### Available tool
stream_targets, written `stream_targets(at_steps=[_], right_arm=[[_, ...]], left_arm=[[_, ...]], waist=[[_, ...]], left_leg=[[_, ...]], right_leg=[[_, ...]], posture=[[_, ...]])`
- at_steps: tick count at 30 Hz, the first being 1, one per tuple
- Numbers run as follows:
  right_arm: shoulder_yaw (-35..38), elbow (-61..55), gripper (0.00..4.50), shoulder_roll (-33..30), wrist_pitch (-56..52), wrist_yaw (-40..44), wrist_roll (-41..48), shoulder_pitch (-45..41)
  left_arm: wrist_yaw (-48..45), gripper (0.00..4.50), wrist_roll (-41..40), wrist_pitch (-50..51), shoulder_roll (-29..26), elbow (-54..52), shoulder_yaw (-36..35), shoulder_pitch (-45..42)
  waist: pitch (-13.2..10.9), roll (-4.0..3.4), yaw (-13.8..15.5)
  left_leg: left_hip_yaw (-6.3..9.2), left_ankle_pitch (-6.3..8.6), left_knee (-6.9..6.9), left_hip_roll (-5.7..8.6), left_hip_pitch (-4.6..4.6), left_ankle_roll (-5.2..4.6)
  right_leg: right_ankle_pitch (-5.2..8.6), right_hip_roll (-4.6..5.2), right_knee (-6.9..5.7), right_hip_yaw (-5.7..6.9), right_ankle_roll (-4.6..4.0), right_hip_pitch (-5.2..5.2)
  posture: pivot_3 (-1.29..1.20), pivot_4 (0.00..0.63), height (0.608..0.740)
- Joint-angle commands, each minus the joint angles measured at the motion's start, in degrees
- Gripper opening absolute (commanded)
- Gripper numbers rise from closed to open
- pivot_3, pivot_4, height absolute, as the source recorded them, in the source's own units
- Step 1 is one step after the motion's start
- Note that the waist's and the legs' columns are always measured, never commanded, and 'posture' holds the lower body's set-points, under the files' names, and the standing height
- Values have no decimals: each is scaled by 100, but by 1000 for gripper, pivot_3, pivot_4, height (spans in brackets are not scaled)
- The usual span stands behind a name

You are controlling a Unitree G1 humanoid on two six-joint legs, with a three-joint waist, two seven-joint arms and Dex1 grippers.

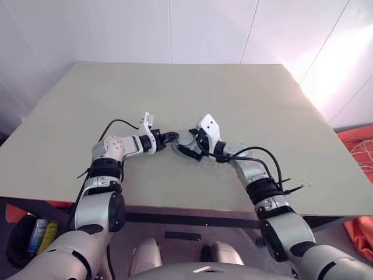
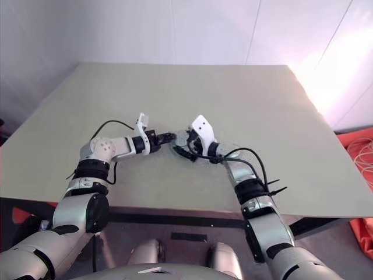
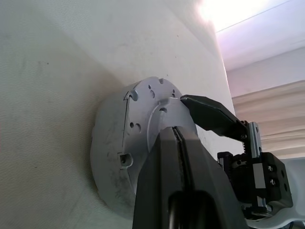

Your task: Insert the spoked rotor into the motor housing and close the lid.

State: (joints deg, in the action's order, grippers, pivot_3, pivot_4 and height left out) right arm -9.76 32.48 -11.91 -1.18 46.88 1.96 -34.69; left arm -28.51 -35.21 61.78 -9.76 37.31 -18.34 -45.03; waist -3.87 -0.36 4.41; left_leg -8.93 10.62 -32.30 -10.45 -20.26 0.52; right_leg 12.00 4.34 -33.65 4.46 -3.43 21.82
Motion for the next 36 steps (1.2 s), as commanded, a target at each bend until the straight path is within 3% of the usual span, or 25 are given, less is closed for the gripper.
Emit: stream_targets(at_steps=[1,10,13,16,23,29,36], right_arm=[[57,-662,4493,-313,-105,222,80,-17],[669,-1888,4493,-1079,-1886,159,627,197],[1191,-2088,4493,-1245,-3428,-87,1156,154],[2200,-1889,4493,-1097,-5342,-644,2044,-243],[3444,-1750,4493,-702,-7600,-1485,2925,-561],[3957,-1985,4493,83,-8456,-2279,3012,-313],[3940,-1775,4493,605,-8170,-2687,2979,-179]], left_arm=[[60,0,60,59,-54,-16,52,9],[8,0,71,40,-29,26,96,-32],[-34,0,93,14,-24,44,118,-34],[-55,0,97,-7,-20,53,135,-26],[-85,0,102,-8,-36,43,141,-8],[-104,0,117,5,-105,10,131,3],[-100,0,129,15,-144,-30,136,23]], waist=[[-1,1,11],[-3,2,110],[-4,5,135],[-6,2,150],[-6,1,159],[-6,0,177],[-6,0,171]], left_leg=[[0,0,0,0,-1,-1],[0,1,0,1,-4,-3],[0,0,1,0,-7,-2],[0,1,0,3,-7,-4],[0,-4,5,2,-5,5],[0,-16,8,2,-8,27],[0,-25,14,1,5,43]], right_leg=[[0,0,1,0,0,0],[0,0,3,2,0,3],[0,0,3,3,0,5],[0,0,3,3,0,5],[0,0,2,4,0,6],[0,0,2,4,0,12],[8,0,-2,3,18,9]], posture=[[0,0,740],[0,0,740],[0,0,740],[0,0,740],[0,0,740],[0,0,740],[0,0,740]])
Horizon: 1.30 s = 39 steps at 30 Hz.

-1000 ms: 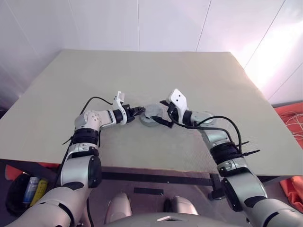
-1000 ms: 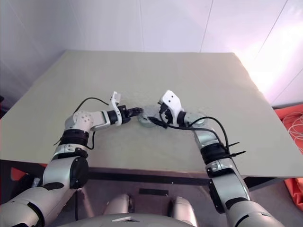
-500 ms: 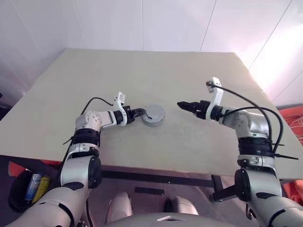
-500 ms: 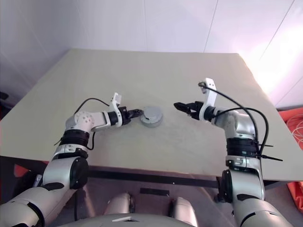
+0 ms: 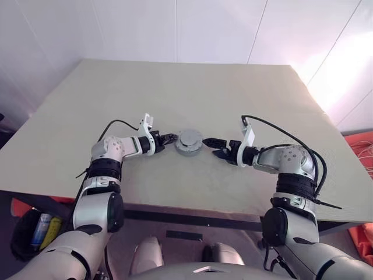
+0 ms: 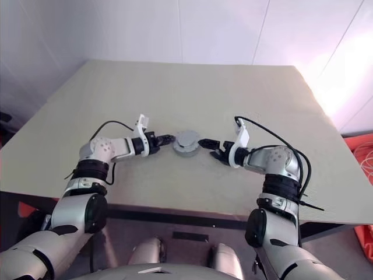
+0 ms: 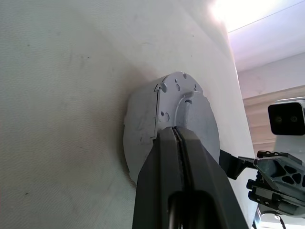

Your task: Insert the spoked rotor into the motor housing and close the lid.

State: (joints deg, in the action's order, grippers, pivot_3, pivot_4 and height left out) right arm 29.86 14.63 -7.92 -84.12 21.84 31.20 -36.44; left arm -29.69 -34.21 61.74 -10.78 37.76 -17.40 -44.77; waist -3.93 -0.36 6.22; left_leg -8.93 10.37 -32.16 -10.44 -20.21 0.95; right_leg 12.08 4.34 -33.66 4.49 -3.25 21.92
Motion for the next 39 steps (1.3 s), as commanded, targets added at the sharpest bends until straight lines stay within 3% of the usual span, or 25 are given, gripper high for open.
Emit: stream_targets(at_steps=[1,25,34,39], right_arm=[[-25,48,4493,280,167,-219,70,-25],[-130,1201,4493,1309,1323,-396,445,-891],[-323,1416,4493,1323,1851,-403,352,-872],[-258,1685,3248,1220,2236,-630,287,-910]], left_arm=[[19,0,31,22,-47,-82,41,-2],[103,0,33,92,-88,-323,3,123],[95,0,33,91,-136,-337,17,131],[99,0,29,84,-127,-356,22,142]], waist=[[0,0,-21],[0,-1,-63],[0,-1,-32],[0,-1,-31]], left_leg=[[0,-3,2,-1,7,5],[0,-16,27,-3,7,27],[1,-14,27,-1,-14,24],[1,-14,26,-1,-14,24]], right_leg=[[11,0,-1,0,20,-3],[-7,-4,-6,0,-12,12],[-9,-3,-6,1,-16,24],[-10,-3,-8,1,-16,24]], posture=[[0,0,740],[0,0,740],[0,0,740],[0,0,740]])
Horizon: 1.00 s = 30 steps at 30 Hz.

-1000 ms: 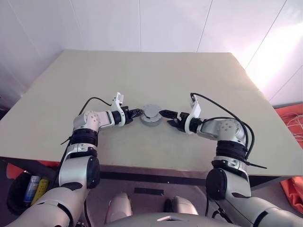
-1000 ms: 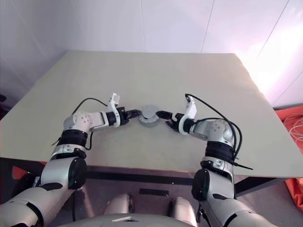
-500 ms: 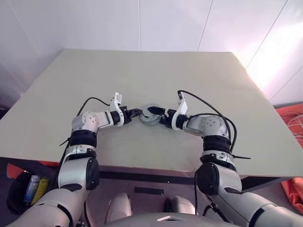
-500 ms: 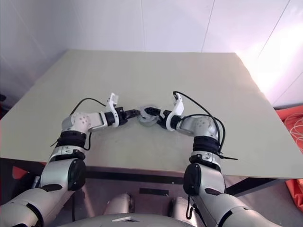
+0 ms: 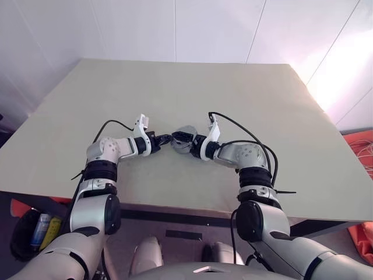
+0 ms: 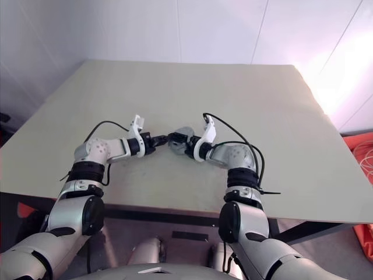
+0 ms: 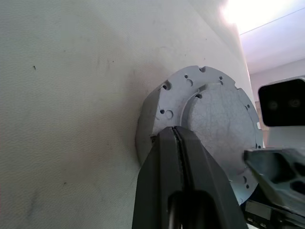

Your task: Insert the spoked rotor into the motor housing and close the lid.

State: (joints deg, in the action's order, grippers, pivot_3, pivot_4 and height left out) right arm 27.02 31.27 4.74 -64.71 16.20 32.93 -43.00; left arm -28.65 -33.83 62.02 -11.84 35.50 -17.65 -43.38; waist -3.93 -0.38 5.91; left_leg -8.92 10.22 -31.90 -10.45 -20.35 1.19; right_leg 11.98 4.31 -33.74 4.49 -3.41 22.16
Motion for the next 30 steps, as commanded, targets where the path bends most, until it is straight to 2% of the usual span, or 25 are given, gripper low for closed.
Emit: stream_targets(at_steps=[1,3,4,12,15,17,20,22,27,30], right_arm=[[41,47,2843,-80,342,-82,132,-264],[20,41,2162,-135,425,-59,172,-272],[9,37,2015,-153,442,-56,191,-277],[137,84,2023,-232,642,-181,324,-294],[400,18,2023,-316,563,-161,640,-421],[548,-210,2023,-374,271,49,1031,-478],[622,-742,2023,-474,-149,344,1606,-453],[582,-1078,2023,-530,-452,512,1933,-377],[282,-1866,2023,-707,-1198,990,2580,17],[-114,-2163,2023,-877,-1453,1233,2654,306]], left_arm=[[-7,0,-10,53,-22,-136,48,7],[-9,0,-10,44,-19,-136,51,8],[-10,0,-11,42,-18,-135,51,7],[-50,0,-29,-64,-6,-139,33,-6],[-119,0,-214,-235,6,-237,-208,-9],[-126,0,-359,-468,21,-305,-455,2],[284,0,-908,-1091,136,-170,-1420,-143],[599,0,-1125,-1309,116,-110,-1821,-220],[990,0,-1511,-1275,-136,255,-2352,-425],[1015,0,-1590,-1029,-203,262,-2288,-451]], waist=[[0,0,0],[0,0,5],[0,0,14],[0,0,52],[0,0,70],[-1,0,105],[-2,-1,103],[-2,-1,106],[-2,0,146],[-2,0,192]], left_leg=[[0,0,0,0,0,0],[0,0,-1,1,-1,0],[0,0,-1,1,-1,0],[7,0,-12,1,-21,0],[15,0,-27,0,-52,-1],[16,0,-37,1,-81,-2],[16,1,-36,0,-93,-5],[17,2,-37,-2,-99,-7],[17,5,-40,-2,-100,-11],[17,6,-48,-2,-98,-12]], right_leg=[[0,0,0,0,0,0],[0,0,0,0,0,0],[0,0,0,0,0,0],[-2,1,-4,4,1,9],[-4,1,-11,9,1,30],[-7,1,-16,9,1,54],[-8,0,-18,9,1,71],[-13,-2,-23,10,7,80],[-14,-2,-22,11,10,79],[-14,-1,-22,11,11,71]], posture=[[0,0,740],[0,0,740],[0,0,740],[0,0,740],[0,0,740],[0,0,740],[0,0,740],[0,0,740],[0,0,740],[0,0,740]])
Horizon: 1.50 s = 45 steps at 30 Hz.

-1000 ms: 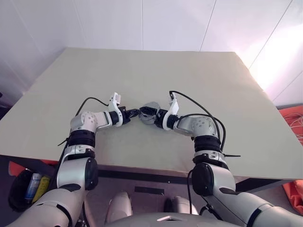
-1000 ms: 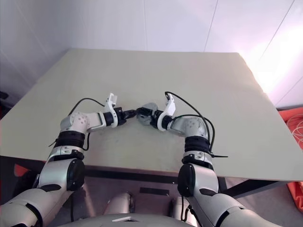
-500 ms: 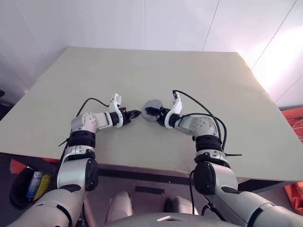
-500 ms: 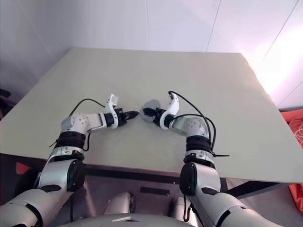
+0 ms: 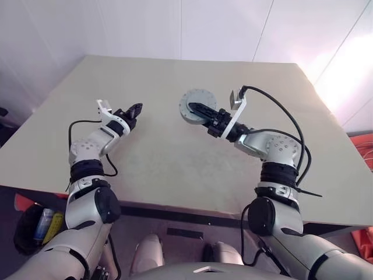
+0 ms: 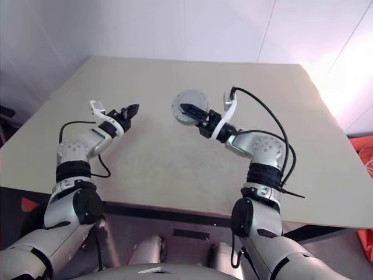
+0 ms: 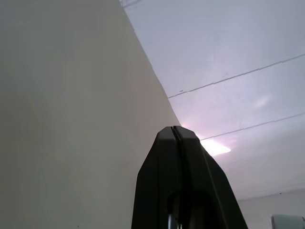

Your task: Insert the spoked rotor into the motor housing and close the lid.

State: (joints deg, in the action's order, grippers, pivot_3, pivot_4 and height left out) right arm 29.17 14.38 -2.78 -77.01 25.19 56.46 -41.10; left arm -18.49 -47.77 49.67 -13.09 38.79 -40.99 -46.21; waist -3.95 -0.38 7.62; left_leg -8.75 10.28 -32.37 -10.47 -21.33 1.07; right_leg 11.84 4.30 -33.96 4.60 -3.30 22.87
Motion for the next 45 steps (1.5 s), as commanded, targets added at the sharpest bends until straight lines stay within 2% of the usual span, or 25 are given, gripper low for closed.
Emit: stream_targets(at_steps=[1,7,8,9,16,19,24,31,40,45], right_arm=[[-492,-512,2023,-183,-208,409,232,213],[-1019,-62,2023,-467,254,654,-257,344],[-1054,30,2023,-504,318,686,-311,331],[-1084,113,2023,-536,373,714,-357,317],[-1199,331,2023,-651,484,881,-441,240],[-1250,345,2023,-669,463,960,-432,205],[-1247,192,2023,-634,227,1141,-194,157],[-1179,-4,2023,-367,-215,1029,195,-14],[-1245,154,2023,-68,-364,868,140,-154],[-1272,277,2023,-84,-304,868,31,-182]], left_arm=[[-28,0,-214,298,-84,-120,104,-141],[-350,0,-401,887,-117,-504,362,141],[-381,379,-415,953,-135,-568,409,184],[-454,547,-446,1033,-154,-667,465,239],[-599,2871,-565,1341,-248,-894,593,433],[-340,3871,-999,1950,-207,-523,221,305],[-255,3871,-1464,2755,-239,-107,-63,149],[-342,3871,-1507,3096,-119,130,64,43],[-441,3871,-1585,3723,322,-272,424,193],[-446,3871,-1768,3940,415,-520,337,332]], waist=[[0,0,44],[-1,1,108],[-1,1,107],[-1,1,107],[-1,1,104],[-1,1,104],[-1,1,106],[-1,1,106],[-2,3,108],[-1,3,106]], left_leg=[[0,0,-4,0,-1,0],[2,0,-37,-2,-1,2],[2,0,-40,-2,0,3],[2,-1,-44,-2,2,4],[5,-7,-54,-7,5,14],[6,-7,-57,-6,3,13],[7,-6,-60,-6,0,12],[8,-6,-61,-7,1,12],[9,-6,-61,-7,0,12],[9,-6,-61,-7,1,12]], right_leg=[[0,0,-1,0,0,-2],[1,5,-36,-2,-1,-2],[2,6,-42,-2,-1,-2],[3,6,-50,-3,-1,-1],[4,6,-72,-3,0,3],[4,6,-72,-3,-1,3],[4,5,-74,-3,-2,6],[4,5,-74,-3,-2,5],[3,6,-74,-3,-3,4],[3,5,-75,-3,-3,4]], posture=[[0,0,740],[0,0,740],[0,0,740],[0,0,740],[0,0,740],[0,0,740],[0,0,740],[0,0,740],[0,0,740],[0,0,740]])
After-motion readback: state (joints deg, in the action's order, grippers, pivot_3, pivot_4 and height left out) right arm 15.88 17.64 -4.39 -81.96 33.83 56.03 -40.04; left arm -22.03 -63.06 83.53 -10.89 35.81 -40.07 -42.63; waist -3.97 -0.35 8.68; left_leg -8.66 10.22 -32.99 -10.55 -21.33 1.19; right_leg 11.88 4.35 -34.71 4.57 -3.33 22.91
